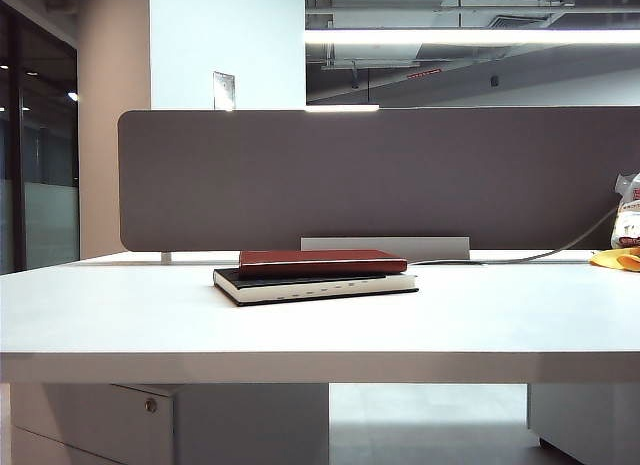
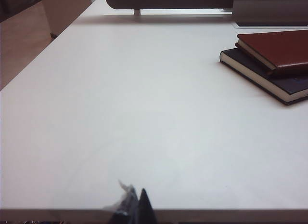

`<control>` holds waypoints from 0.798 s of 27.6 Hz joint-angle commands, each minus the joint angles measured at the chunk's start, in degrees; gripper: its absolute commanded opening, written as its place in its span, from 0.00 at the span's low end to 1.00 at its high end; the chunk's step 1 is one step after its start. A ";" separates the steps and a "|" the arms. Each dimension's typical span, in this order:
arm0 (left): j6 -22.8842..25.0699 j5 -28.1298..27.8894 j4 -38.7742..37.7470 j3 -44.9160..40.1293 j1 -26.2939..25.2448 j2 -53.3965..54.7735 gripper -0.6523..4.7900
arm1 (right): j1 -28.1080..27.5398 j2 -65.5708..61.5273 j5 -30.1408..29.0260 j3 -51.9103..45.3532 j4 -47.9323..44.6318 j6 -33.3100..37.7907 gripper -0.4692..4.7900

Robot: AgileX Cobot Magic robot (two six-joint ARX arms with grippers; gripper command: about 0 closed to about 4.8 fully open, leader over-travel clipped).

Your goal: Pick up the red book and place it on top of the black book.

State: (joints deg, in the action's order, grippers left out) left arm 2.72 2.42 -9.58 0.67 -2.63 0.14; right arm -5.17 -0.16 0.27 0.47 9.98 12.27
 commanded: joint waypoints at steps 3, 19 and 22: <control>-0.35 0.39 -0.26 -0.26 -0.11 0.04 0.11 | 0.07 0.00 -0.11 -0.17 -0.74 -8.41 0.08; -0.35 0.39 -0.26 -0.26 -0.11 0.04 0.11 | 0.17 0.00 -15.52 -0.20 -1.49 -12.59 0.08; -0.35 0.39 -0.26 -0.26 -0.11 0.04 0.11 | 0.15 0.00 -15.39 -0.20 -1.90 -10.99 0.08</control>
State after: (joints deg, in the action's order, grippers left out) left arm 2.72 2.42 -9.61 0.67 -2.63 0.14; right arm -5.04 -0.16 -14.72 0.47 9.34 -0.03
